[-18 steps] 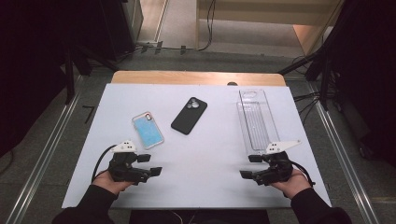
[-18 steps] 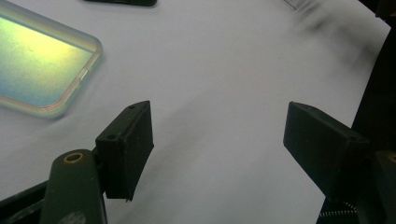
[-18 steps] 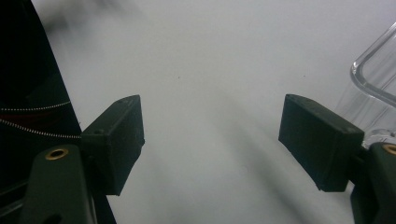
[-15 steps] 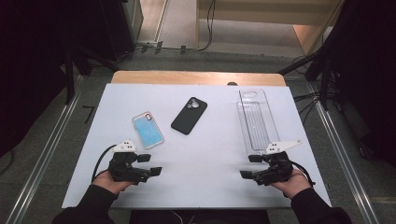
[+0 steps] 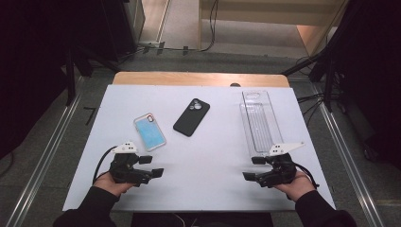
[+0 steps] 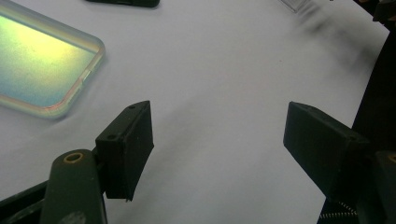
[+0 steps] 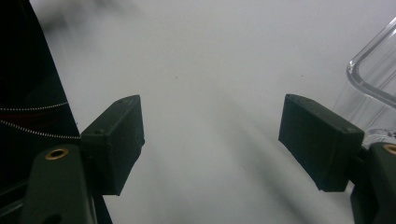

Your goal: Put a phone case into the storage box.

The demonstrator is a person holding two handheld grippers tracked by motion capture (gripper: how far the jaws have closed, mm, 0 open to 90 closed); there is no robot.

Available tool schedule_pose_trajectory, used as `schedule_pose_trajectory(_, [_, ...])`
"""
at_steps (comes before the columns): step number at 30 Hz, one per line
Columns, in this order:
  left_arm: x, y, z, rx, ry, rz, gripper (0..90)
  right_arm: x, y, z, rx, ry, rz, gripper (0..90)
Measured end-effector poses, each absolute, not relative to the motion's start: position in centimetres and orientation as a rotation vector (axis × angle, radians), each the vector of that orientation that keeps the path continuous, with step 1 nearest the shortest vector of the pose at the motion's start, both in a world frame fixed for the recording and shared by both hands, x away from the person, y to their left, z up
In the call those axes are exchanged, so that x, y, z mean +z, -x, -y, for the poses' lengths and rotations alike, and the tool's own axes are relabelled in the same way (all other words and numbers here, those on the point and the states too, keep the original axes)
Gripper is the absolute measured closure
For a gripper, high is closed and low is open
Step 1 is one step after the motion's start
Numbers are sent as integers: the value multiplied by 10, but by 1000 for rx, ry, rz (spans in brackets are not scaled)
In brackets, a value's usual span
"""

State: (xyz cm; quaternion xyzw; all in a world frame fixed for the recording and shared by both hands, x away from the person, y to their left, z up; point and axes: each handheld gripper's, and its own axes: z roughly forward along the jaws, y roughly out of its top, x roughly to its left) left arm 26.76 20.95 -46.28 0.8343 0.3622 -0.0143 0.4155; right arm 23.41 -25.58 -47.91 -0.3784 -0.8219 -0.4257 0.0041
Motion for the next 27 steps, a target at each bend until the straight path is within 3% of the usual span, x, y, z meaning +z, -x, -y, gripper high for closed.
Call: schedule_pose_trajectory(27, [-453, -271, -214, 33, -2033, -958, 234, -477, -233, 253, -1316, 1179, 2585, 203])
